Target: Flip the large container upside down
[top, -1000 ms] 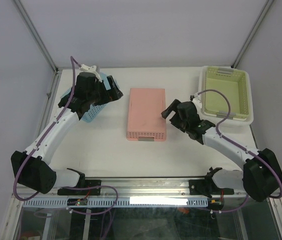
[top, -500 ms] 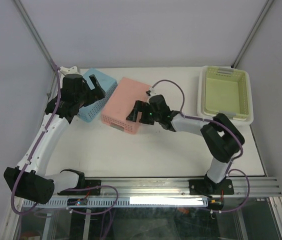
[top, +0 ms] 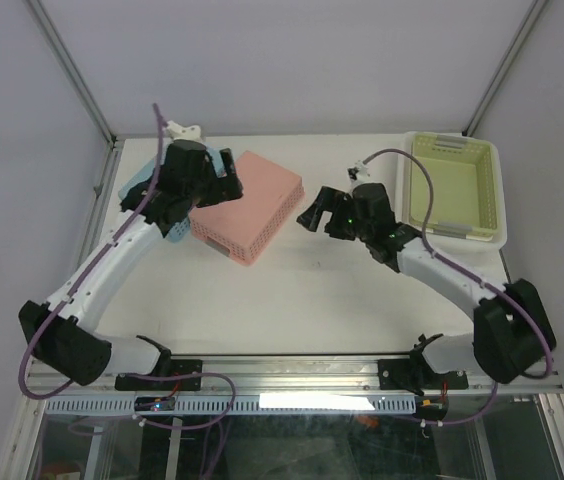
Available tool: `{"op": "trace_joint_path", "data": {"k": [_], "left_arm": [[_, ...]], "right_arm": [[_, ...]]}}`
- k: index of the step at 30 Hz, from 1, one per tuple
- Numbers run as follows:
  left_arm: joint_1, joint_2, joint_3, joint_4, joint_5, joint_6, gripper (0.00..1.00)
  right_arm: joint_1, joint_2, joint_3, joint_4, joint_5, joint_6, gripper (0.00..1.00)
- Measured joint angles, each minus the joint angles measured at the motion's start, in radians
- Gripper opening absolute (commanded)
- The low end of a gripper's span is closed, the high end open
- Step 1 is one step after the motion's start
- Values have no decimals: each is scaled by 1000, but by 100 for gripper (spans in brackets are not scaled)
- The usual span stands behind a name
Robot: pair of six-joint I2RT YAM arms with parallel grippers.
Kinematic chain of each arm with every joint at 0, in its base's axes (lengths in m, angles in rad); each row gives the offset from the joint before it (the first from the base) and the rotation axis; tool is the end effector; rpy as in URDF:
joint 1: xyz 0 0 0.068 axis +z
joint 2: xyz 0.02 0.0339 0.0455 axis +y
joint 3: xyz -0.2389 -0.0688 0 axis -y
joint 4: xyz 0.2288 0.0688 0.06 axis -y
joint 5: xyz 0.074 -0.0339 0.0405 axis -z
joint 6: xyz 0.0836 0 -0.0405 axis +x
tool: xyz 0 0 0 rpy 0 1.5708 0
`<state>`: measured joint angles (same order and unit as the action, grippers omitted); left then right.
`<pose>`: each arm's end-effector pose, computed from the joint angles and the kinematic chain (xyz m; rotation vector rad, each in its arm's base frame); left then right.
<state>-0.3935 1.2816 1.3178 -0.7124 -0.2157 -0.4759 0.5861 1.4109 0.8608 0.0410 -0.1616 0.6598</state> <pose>0.2837 -0.0984 0.3133 -0.2081 2.2289 -0.2321 0.2800 0.2021 0.2046 -0.0235 2.2085 0.9007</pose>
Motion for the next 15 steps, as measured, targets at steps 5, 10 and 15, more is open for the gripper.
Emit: {"op": "trace_joint_path", "data": {"k": [5,10,15], "left_arm": [[-205,209,105,20,-17,-3,99],[-306,460,237,43,2,-11,99],[-367,738,459,78,24,-25,99]], "right_arm": [[-72,-290,-13,-207,138,-66,99],[-100,-562,17,-368,306,-116,99],[-100,-703,56,-436,400,-141,99]]}}
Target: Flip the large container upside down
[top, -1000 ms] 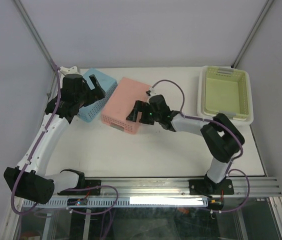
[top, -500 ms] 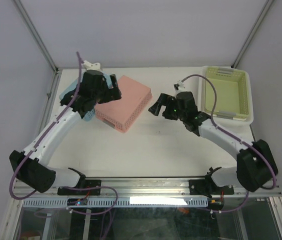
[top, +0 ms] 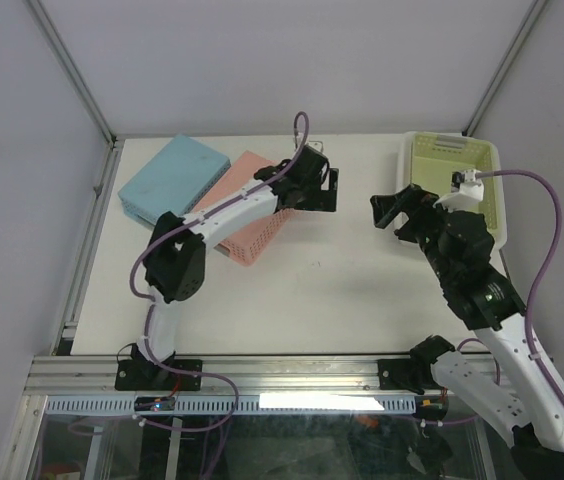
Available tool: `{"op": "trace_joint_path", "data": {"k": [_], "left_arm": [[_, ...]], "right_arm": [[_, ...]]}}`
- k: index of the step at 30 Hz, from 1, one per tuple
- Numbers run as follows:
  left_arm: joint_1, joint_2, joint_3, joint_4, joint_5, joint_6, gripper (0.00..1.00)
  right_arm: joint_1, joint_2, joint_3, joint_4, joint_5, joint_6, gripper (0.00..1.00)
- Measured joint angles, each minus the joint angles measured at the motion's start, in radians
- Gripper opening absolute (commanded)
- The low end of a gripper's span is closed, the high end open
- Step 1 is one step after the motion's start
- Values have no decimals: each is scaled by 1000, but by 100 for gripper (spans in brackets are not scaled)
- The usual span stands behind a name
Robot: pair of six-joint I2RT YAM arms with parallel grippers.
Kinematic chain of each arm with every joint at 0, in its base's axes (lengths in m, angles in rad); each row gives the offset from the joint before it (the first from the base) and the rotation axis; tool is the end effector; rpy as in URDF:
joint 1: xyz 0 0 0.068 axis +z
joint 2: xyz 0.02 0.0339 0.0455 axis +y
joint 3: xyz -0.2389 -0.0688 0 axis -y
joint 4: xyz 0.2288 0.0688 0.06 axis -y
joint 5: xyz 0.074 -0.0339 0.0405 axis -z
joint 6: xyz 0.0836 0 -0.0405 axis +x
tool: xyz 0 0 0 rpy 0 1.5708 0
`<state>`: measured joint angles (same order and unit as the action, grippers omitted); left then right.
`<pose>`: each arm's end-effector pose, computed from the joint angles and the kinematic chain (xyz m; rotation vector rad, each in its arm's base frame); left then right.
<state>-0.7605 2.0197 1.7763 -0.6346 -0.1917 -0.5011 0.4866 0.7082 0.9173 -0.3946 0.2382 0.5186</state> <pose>0.3442 -0.3054 0.2117 0.2329 2.4440 -0.3318 0.1882 0.0773 0.3465 0.2042 1.7686 0.5224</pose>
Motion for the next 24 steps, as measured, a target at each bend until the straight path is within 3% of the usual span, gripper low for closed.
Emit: {"op": "trace_joint_path", "data": {"k": [7,24], "left_arm": [[17,260,249,10,1,18,99],[296,414,421,64,9,32,99]], "right_arm": [[0,-60,8,-98,91,-26,99],[0,-84,8,-192,129,-37,99]]}}
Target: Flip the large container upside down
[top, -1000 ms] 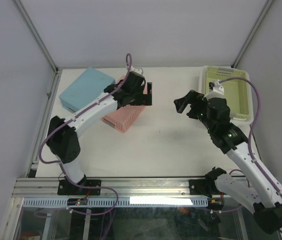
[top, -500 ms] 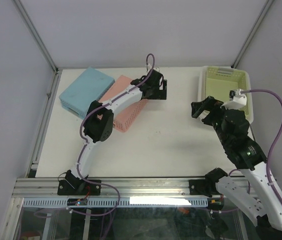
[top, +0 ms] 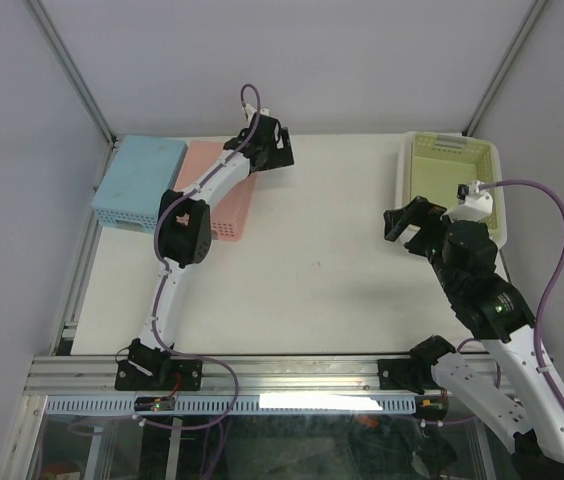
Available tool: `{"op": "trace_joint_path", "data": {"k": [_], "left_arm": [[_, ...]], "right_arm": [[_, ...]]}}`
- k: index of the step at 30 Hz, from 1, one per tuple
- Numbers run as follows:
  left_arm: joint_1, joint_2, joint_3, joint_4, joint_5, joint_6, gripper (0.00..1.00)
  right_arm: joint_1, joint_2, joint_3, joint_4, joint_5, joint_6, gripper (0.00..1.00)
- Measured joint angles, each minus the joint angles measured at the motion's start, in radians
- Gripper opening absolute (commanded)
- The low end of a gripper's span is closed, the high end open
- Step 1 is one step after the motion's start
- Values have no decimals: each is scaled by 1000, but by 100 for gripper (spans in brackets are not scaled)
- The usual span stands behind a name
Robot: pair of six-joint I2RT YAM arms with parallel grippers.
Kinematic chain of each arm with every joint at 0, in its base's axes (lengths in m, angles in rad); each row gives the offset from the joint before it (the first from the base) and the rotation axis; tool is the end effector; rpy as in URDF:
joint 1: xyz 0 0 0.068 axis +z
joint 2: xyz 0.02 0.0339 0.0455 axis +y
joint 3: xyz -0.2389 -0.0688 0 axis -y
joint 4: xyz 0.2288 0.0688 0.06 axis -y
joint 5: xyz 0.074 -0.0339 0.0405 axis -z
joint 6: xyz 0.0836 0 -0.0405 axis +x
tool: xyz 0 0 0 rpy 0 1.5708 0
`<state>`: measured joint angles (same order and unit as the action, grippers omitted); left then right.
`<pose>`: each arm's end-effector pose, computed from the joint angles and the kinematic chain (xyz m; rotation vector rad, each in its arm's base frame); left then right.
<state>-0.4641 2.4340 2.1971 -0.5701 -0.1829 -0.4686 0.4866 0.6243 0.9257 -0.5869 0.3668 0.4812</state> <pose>0.4951 -0.2308 0.1606 -0.0927 2.3711 -0.2340 0.1667 0.0543 0.3355 0.2495 1.8332 0.3374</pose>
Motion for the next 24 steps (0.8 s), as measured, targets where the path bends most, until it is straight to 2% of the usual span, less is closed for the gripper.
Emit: {"op": "trace_joint_path", "data": {"k": [11,19,24], "left_arm": [[93,77,88,28,53,16,99],[97,77,105,51,107,18,99],[64,16,80,62,101,76,99]], "right_arm": [[0,0,0,-19,-5,23,99],[0,22,0,-19,7,26,99],[-1,138,22,-18,96,-17,99]]}}
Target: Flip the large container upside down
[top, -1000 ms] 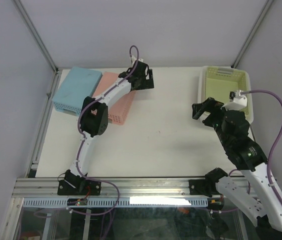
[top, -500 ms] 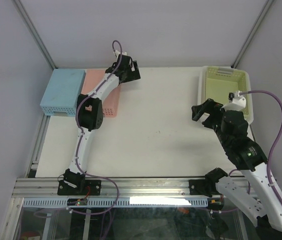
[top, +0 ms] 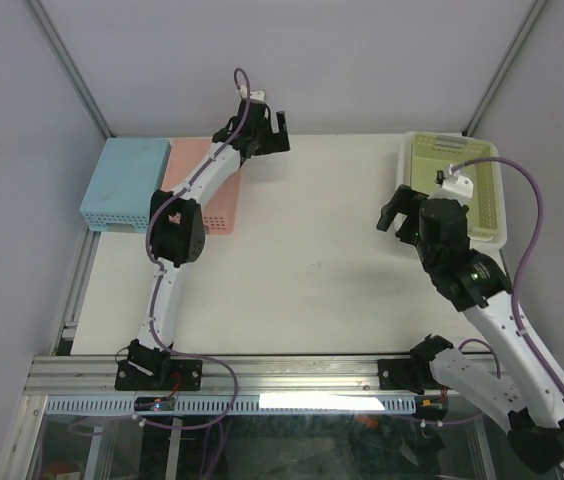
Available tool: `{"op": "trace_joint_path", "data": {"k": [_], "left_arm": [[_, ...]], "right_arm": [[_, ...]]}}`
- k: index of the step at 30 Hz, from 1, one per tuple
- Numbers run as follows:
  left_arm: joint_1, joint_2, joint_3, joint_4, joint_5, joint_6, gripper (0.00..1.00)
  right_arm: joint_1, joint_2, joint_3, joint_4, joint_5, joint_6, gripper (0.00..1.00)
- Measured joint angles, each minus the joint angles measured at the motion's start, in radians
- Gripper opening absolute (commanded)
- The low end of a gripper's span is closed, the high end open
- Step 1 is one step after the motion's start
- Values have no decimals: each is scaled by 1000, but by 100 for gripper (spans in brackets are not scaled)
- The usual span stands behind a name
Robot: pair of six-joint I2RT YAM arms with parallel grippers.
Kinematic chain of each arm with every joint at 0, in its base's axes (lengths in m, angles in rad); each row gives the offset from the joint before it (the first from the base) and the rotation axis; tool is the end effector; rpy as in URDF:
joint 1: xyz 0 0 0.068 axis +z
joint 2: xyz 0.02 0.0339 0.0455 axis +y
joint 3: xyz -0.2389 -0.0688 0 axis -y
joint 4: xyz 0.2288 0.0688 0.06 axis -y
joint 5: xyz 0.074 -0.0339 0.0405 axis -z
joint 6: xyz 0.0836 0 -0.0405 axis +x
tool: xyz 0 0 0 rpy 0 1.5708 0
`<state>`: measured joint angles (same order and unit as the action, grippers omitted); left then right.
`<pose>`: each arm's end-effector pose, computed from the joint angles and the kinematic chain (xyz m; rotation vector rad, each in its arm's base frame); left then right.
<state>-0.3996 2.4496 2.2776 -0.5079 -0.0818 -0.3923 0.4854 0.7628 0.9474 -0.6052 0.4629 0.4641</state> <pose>0.5204 -0.2123 0.1870 -0.0360 2.2691 -0.3322 0.1917 0.0589 0.3188 0.2737 1.9291 0.1670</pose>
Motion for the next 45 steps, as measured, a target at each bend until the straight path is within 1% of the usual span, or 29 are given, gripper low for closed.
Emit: {"op": "trace_joint_path", "data": {"k": [3,5,8,10,12,16,17,21,23,24,26,28,32,40,42,45], "left_arm": [[-35,-104,-55,5,-8,33,99],[-64,-205,-120,15,-19,48,99],[-125,-364,-223,37,-45,74,99],[-178,-457,-296,56,-68,87,99],[-232,-537,-380,71,-78,84,99],[-325,-629,-548,90,-66,32,99],[-346,-638,-587,90,-65,14,99],[-425,-639,-709,87,-66,-52,99],[-465,-639,-754,83,-65,-88,99],[-489,-639,-778,83,-65,-105,99],[-523,-639,-805,85,-65,-132,99],[-551,-639,-823,88,-63,-153,99],[-568,-639,-834,91,-55,-183,99],[-567,-640,-838,110,-55,-200,99],[-567,-640,-841,112,-47,-203,99],[-567,-640,-841,113,-24,-204,99]], "right_arm": [[-22,108,42,2,16,-37,99],[-68,194,82,8,-7,-55,99],[-197,327,151,31,-95,-64,99],[-293,419,193,59,-153,-66,96],[-351,502,225,84,-179,-68,87],[-411,663,295,113,-230,-98,70],[-420,700,315,117,-243,-110,66],[-451,841,401,134,-280,-152,38],[-462,893,429,143,-294,-166,31],[-466,908,433,145,-297,-173,28],[-476,921,433,142,-306,-182,26],[-486,922,436,141,-319,-186,20],[-496,922,452,137,-348,-202,1],[-503,909,472,117,-352,-243,0],[-504,875,472,102,-342,-250,0],[-509,780,476,76,-325,-259,0]]}}
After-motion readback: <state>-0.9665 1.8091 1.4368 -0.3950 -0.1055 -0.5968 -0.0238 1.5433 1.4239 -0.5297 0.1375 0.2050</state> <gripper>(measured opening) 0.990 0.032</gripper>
